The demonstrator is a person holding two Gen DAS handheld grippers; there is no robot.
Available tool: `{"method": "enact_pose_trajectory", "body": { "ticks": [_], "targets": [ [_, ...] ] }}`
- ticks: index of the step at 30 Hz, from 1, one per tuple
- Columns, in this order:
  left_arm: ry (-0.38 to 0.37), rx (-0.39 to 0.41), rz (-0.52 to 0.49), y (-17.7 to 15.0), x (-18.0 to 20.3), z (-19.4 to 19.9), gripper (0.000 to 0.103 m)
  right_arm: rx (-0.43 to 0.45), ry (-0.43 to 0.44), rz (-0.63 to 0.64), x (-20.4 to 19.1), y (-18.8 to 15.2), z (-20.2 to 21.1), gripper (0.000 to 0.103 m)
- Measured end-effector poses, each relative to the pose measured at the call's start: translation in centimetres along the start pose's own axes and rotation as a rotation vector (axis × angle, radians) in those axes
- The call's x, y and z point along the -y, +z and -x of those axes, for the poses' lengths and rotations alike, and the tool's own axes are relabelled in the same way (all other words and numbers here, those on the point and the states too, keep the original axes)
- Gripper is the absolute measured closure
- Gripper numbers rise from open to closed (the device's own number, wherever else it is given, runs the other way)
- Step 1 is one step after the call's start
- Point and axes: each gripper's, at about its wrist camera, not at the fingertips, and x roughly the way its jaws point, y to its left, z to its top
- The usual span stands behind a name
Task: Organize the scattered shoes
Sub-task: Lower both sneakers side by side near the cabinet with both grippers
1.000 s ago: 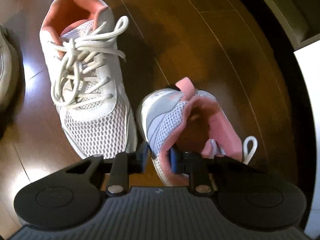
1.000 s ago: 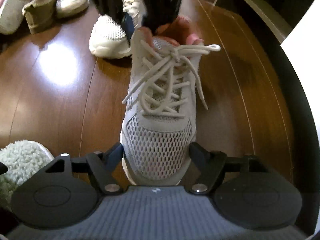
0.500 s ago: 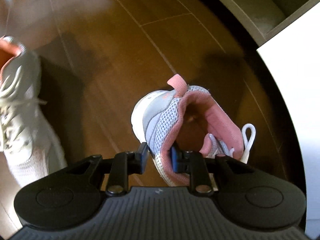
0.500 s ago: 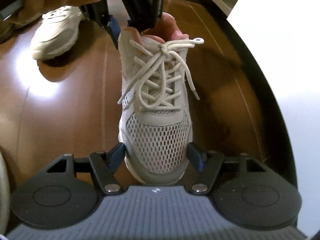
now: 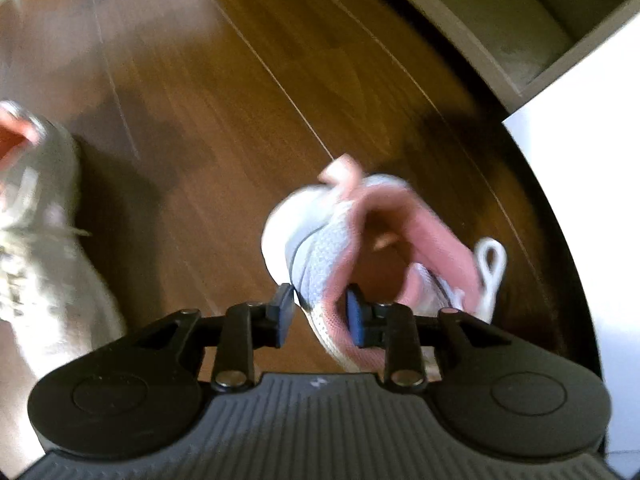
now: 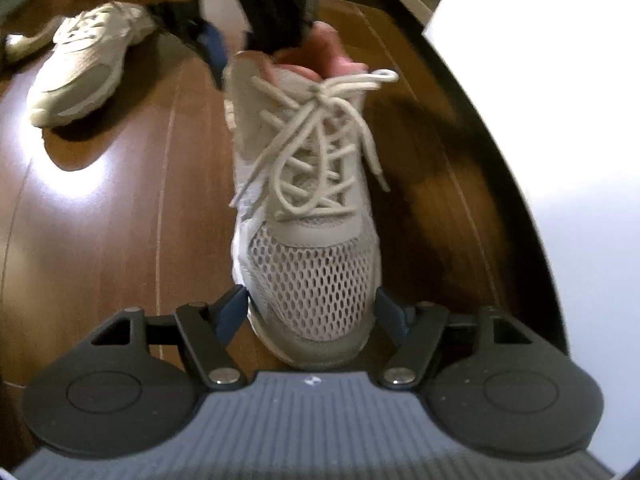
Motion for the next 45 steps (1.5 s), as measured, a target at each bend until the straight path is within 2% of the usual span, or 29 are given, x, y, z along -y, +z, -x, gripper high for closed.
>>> {"method": "enact_pose_trajectory", "body": {
  "ticks": [1,3,5,7,9,12,14,17,20,22,24,25,26,28,29,30,33,37,39,40,41,43,45],
  "targets": [
    [0.004,0.033,-0.026,-0.3,0.0,1.8,0.062,0.022,-0.002,-0.027,0.2,0.0,0.8,0.026],
    [0.000,0.088,-0.051,-1.0,-1.1,4.5,0.058,0.068,0.012,-0.095,0.5,0.0,2.8,0.025],
    [0.001,0.145,-0.044,-2.2,-3.5,7.3,0.047,0.135,0.103,-0.225,0.4,0.0,5.9,0.025],
    [0.042,0.173,0.004,-3.9,-7.1,9.4,0.045,0.161,0.197,-0.273,-0.8,0.6,6.9,0.025],
    [0.094,0.179,0.067,-5.6,-11.2,11.1,0.045,0.166,0.264,-0.271,-3.0,1.8,6.7,0.025],
    [0.162,0.152,0.146,-6.4,-15.9,12.3,0.046,0.158,0.327,-0.242,-6.8,4.3,5.4,0.025],
    [0.177,0.161,0.198,-5.8,-19.4,12.2,0.042,0.165,0.356,-0.218,-9.5,6.3,4.4,0.017],
    [0.179,0.166,0.268,-4.5,-23.0,11.8,0.038,0.171,0.374,-0.169,-13.5,9.4,2.6,0.011],
    [0.141,0.162,0.321,-1.6,-25.0,10.5,0.038,0.147,0.354,-0.130,-16.6,11.7,0.4,0.008],
    [0.113,0.149,0.320,0.2,-25.4,9.2,0.038,0.124,0.296,-0.101,-18.9,13.4,-1.9,0.006],
    [0.132,0.133,0.282,2.3,-25.5,7.2,0.037,0.094,0.271,-0.087,-20.0,14.1,-3.9,0.006],
    [0.143,0.128,0.275,2.9,-25.6,6.4,0.029,0.082,0.280,-0.084,-20.2,14.4,-4.8,0.006],
    [0.139,0.129,0.289,3.2,-25.9,5.8,0.021,0.079,0.282,-0.080,-20.3,14.3,-5.0,0.009],
    [0.138,0.159,0.311,3.5,-26.4,5.3,0.020,0.079,0.284,-0.071,-20.3,14.1,-5.2,0.016],
    [0.164,0.186,0.327,3.8,-26.8,5.2,0.030,0.078,0.285,-0.066,-20.3,14.0,-5.2,0.018],
    [0.176,0.188,0.343,4.2,-27.1,5.2,0.033,0.078,0.286,-0.062,-20.3,13.9,-5.3,0.018],
    [0.115,0.185,0.379,4.7,-27.7,5.1,0.034,0.076,0.290,-0.048,-20.3,13.5,-5.5,0.017],
    [0.162,0.124,0.314,4.3,-25.7,3.7,0.035,0.075,0.294,-0.031,-20.3,13.1,-5.8,0.018],
    [0.148,0.112,0.333,3.5,-25.3,3.6,0.040,0.079,0.298,-0.006,-20.1,12.6,-5.5,0.020],
    [0.130,0.104,0.351,3.1,-25.2,3.7,0.053,0.076,0.303,0.014,-19.8,12.1,-5.2,0.020],
    [0.113,0.094,0.365,2.6,-24.9,3.8,0.072,0.073,0.308,0.034,-19.4,11.5,-4.8,0.021],
    [0.085,0.071,0.360,1.4,-23.6,4.3,0.076,0.064,0.315,0.065,-18.3,9.8,-4.0,0.021],
    [0.073,0.063,0.291,-0.5,-20.8,4.9,0.077,0.053,0.313,0.080,-16.7,7.4,-3.0,0.021]
  ]
}}
